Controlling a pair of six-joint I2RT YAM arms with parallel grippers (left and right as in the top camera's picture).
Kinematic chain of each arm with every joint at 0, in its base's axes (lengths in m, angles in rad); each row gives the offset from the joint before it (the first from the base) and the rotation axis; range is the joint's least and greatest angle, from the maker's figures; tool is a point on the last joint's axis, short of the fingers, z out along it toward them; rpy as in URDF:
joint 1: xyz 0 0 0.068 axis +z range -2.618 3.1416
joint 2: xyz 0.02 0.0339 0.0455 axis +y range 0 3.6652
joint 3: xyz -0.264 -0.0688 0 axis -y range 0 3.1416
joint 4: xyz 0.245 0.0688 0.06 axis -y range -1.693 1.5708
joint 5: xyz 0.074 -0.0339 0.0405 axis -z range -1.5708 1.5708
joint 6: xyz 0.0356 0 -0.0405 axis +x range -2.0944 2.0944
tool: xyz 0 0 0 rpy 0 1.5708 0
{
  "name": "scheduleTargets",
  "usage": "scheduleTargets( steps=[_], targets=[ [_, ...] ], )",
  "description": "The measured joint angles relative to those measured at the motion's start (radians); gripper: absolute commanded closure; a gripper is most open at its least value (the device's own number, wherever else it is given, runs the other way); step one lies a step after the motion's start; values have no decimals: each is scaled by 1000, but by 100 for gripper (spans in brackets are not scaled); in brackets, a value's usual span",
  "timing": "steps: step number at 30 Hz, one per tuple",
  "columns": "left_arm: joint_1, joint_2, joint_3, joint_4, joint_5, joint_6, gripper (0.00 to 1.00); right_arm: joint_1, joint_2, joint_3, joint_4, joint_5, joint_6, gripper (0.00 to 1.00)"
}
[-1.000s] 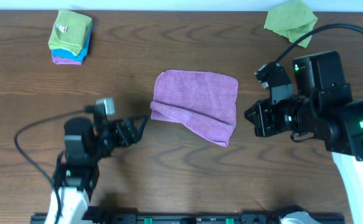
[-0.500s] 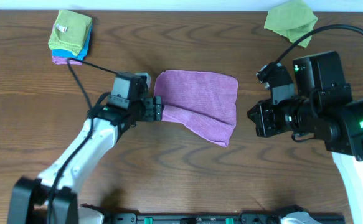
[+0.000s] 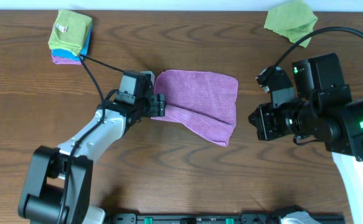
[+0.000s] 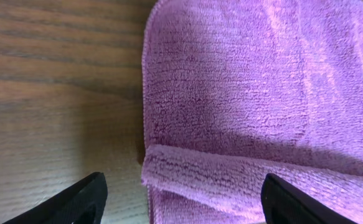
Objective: Fold the cloth
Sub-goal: 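Reach the left gripper to the cloth's left edge and grasp it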
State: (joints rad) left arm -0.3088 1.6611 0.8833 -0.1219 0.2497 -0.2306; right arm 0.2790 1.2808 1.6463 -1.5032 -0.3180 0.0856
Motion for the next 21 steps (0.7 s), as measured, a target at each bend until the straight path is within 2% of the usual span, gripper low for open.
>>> scheduleTargets(
  steps=[10,17,21],
  targets=[
    [0,57,0,12,11,0,15,0,0,0,-14,0,0,98],
    [0,69,0,51,78,0,22,0,0,0,-15,0,0,98],
    [0,80,0,47,96,2,30,0,0,0,-19,0,0,99]
  ],
)
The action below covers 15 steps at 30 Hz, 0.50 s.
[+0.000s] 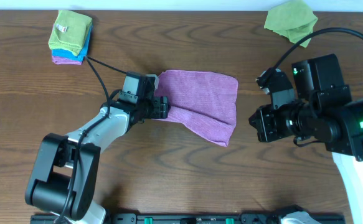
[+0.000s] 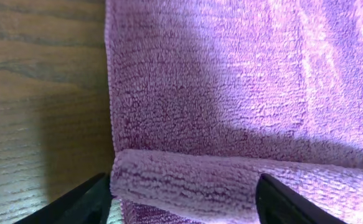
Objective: Fold the cloth
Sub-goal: 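Reach the left gripper to the cloth's left edge and grasp it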
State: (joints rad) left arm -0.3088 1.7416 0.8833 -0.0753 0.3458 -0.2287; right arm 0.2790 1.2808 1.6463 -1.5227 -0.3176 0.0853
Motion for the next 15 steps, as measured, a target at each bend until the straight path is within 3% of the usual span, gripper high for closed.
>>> scheduleTargets(
  steps=[6,15],
  targets=[
    [5,13,0,-18,14,-4,37,0,0,0,-11,0,0,98],
    [56,13,0,-64,22,-45,63,0,0,0,-10,0,-3,98]
  ],
)
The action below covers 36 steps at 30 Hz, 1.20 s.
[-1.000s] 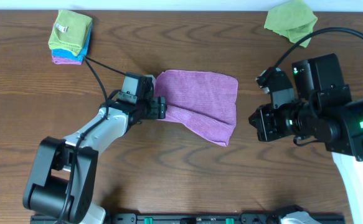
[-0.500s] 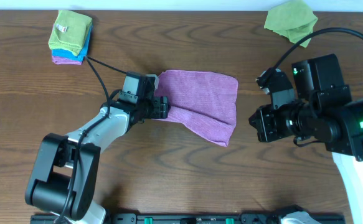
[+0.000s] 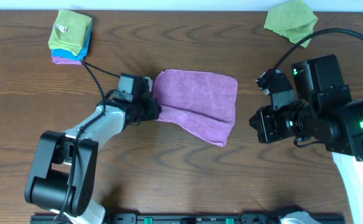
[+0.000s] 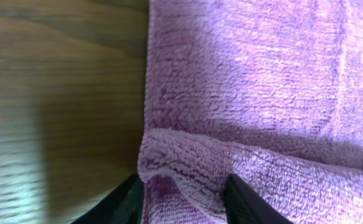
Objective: Fold the cloth
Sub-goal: 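Reach the left gripper to the cloth's left edge and grasp it, then pull the cloth's left edge leftward with the left gripper to flatten it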
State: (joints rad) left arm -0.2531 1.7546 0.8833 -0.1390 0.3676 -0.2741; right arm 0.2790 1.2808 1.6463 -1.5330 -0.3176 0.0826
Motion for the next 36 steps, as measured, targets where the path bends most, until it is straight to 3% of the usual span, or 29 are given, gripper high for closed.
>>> scheduleTargets(
  steps=[12,36],
  targets=[
    [48,0,0,-14,80,-19,68,0,0,0,5,0,0,98],
    [48,-40,0,-14,175,-21,60,0,0,0,9,0,0,98]
  ],
)
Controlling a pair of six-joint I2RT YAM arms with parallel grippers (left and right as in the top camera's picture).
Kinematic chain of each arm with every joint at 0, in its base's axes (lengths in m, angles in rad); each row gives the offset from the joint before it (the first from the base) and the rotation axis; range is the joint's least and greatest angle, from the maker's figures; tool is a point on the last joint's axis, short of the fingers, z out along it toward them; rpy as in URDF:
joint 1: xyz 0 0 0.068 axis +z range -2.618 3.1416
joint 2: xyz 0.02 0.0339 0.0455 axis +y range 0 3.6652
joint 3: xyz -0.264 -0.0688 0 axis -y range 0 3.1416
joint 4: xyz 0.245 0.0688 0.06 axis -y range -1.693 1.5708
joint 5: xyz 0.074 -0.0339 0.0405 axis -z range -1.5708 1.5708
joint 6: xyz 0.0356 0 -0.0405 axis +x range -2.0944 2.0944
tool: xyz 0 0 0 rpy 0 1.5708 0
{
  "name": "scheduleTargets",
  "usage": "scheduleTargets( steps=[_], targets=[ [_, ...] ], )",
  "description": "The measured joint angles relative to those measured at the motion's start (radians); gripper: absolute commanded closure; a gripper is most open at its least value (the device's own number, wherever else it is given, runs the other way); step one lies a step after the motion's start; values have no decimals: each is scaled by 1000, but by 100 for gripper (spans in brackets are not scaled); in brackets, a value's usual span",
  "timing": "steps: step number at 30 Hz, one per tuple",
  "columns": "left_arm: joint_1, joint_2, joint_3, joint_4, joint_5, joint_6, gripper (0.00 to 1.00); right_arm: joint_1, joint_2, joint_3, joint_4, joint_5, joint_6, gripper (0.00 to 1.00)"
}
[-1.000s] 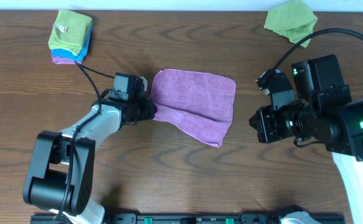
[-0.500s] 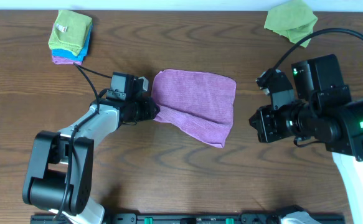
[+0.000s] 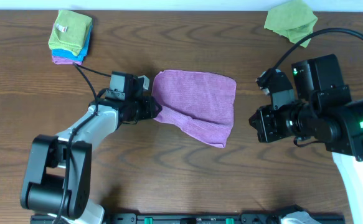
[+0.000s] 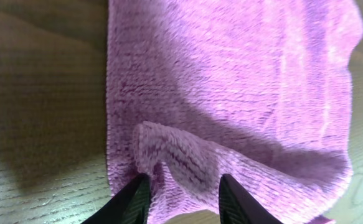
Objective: Fold the cloth
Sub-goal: 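Pull the cloth's left edge leftward with the left gripper to flatten it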
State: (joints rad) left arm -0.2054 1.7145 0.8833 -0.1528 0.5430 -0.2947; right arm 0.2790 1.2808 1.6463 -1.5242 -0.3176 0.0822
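A purple cloth point(image 3: 200, 102) lies mid-table, its lower part doubled over into a slanted fold. My left gripper point(image 3: 150, 111) is at the cloth's left edge. In the left wrist view its fingers point(image 4: 136, 198) are drawn in on a bunched-up ridge of the purple cloth point(image 4: 231, 93), with the gripper point(image 4: 182, 196) shut on that folded left edge. Wood shows just under the pinched hem. My right gripper point(image 3: 260, 124) hangs to the right of the cloth, apart from it; its jaws are not discernible from above.
A stack of folded cloths point(image 3: 70, 37), green over blue and purple, sits at the back left. A crumpled green cloth point(image 3: 290, 20) lies at the back right. The left arm's cable point(image 3: 91, 74) runs across the table toward the stack.
My left gripper has shifted a little to the left, still holding the cloth's left edge. The cloth has come slightly left with it. The wrist camera now sees more of the cloth.
My left gripper first stood open at the cloth's left edge, fingers wide on either side of the fold. Then it was closer over the fold, still wide. Then the fingers had closed on the bunched edge, and now the grip holds while the cloth sits slightly further left.
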Motion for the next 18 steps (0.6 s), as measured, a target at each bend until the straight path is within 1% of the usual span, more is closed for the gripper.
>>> scheduleTargets(
  steps=[2,6,8,10,13,15,18],
  targets=[
    [0,-25,0,0,0,0,59,0,0,0,3,0,0,98],
    [0,-50,0,0,1,-2,64,0,0,0,3,0,0,99],
    [0,-50,0,0,1,0,64,0,0,0,3,0,0,99],
    [0,-50,0,0,1,3,50,0,0,0,3,0,-1,99],
    [0,-50,0,-8,-6,5,48,0,0,0,3,0,-4,98],
    [0,-50,0,-19,-37,11,41,0,0,0,3,0,-4,98],
    [0,-50,0,-25,-99,11,40,0,0,0,3,0,-4,99]
  ],
)
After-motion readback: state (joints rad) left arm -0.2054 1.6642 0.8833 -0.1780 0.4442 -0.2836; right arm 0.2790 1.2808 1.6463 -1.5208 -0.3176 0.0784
